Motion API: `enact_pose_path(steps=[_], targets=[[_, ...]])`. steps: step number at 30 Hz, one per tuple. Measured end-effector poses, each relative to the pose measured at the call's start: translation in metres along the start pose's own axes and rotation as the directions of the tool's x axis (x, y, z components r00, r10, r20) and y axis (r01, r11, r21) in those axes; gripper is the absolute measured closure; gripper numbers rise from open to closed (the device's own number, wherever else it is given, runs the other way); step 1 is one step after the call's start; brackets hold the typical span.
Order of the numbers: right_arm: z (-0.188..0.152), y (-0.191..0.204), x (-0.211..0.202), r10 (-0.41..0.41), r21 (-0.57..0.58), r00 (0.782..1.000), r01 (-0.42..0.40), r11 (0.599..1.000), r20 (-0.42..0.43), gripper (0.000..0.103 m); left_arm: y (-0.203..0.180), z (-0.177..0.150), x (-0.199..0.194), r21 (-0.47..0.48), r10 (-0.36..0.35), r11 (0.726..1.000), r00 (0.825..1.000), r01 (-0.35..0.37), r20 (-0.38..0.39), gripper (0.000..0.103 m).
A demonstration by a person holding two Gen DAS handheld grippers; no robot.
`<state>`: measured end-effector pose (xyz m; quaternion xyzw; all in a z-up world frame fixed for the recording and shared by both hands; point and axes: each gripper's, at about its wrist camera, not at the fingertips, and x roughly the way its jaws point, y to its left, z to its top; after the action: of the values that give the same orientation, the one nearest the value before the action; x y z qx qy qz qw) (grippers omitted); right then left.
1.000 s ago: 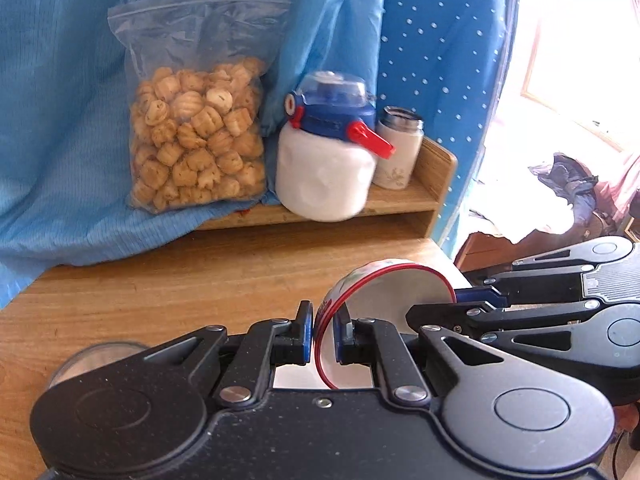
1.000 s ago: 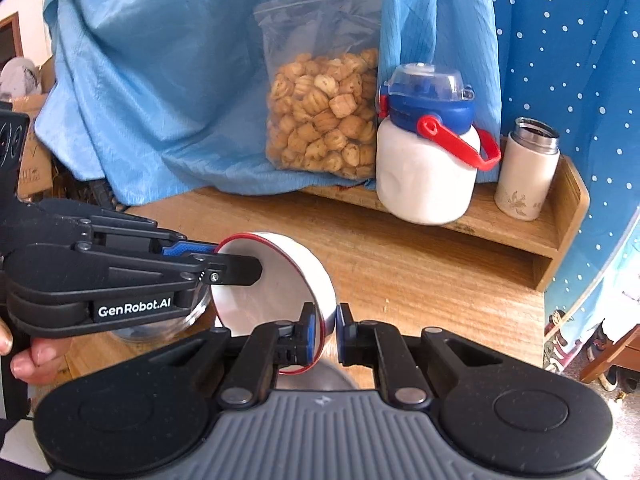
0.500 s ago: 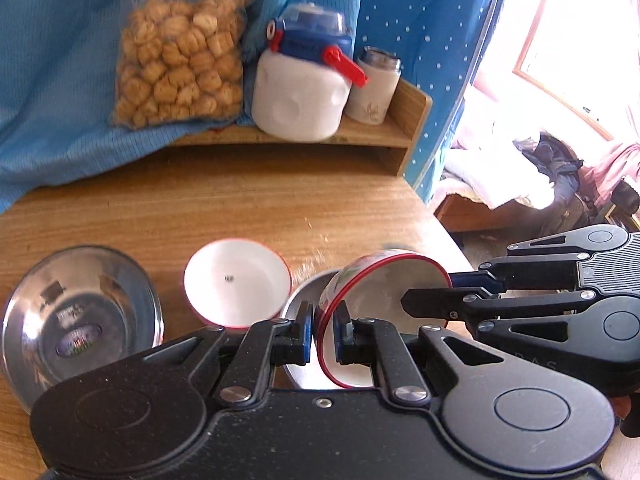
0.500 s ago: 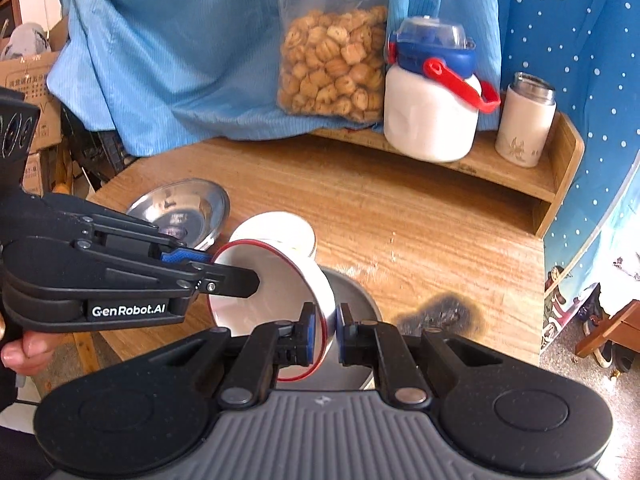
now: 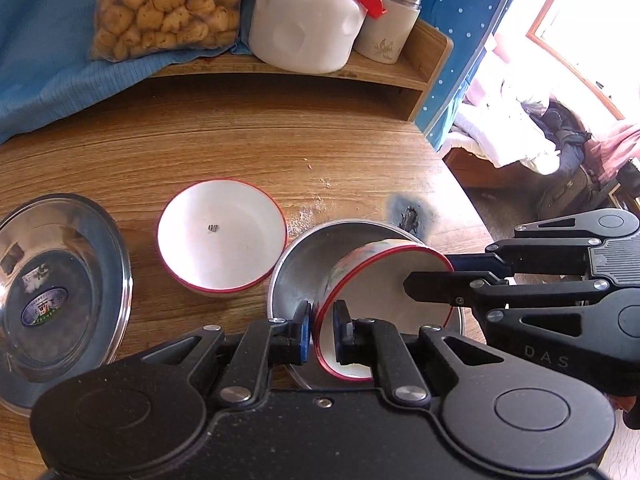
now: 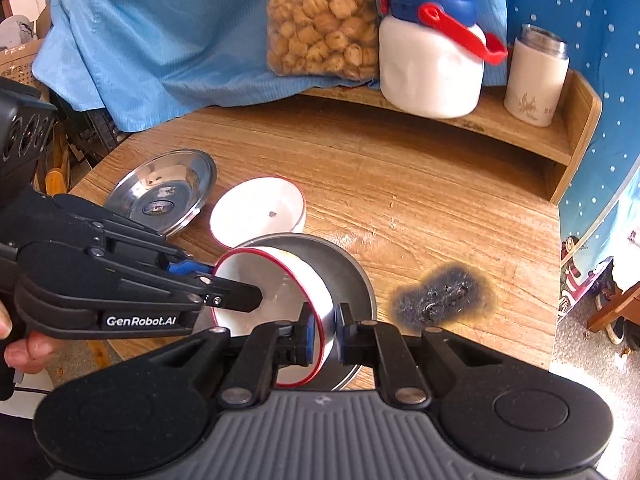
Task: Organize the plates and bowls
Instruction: 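Lower the white bowl into the steel bowl with both grippers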
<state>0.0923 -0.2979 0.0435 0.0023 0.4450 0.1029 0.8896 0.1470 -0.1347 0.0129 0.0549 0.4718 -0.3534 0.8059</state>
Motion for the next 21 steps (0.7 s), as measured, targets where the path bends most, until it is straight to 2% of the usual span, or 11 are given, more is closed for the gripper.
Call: enact_pose_path(steps=[6,14,18,21], targets=[[0.004,-0.009,0.012,0.025,0.019,0.999,-0.024,1.000,-0.029,0.091,0.003,0.006,0.007,-0.007,-0.001,1.000,1.000,0.001,-0.010,0.092],[0.011,-0.020,0.014,0.049,0.042,0.999,-0.049,0.998,-0.014,0.091,0.007,0.014,0.008,-0.008,0.009,1.000,1.000,-0.009,0.000,0.091],[0.013,-0.018,0.016,0.052,0.025,0.999,-0.051,0.998,-0.014,0.089,0.008,0.016,0.008,-0.009,0.000,1.000,1.000,0.000,0.002,0.088],[0.015,-0.016,0.016,0.052,0.013,0.999,-0.052,0.999,-0.010,0.086,0.008,0.016,0.004,-0.008,-0.010,1.000,1.000,0.010,0.012,0.080]])
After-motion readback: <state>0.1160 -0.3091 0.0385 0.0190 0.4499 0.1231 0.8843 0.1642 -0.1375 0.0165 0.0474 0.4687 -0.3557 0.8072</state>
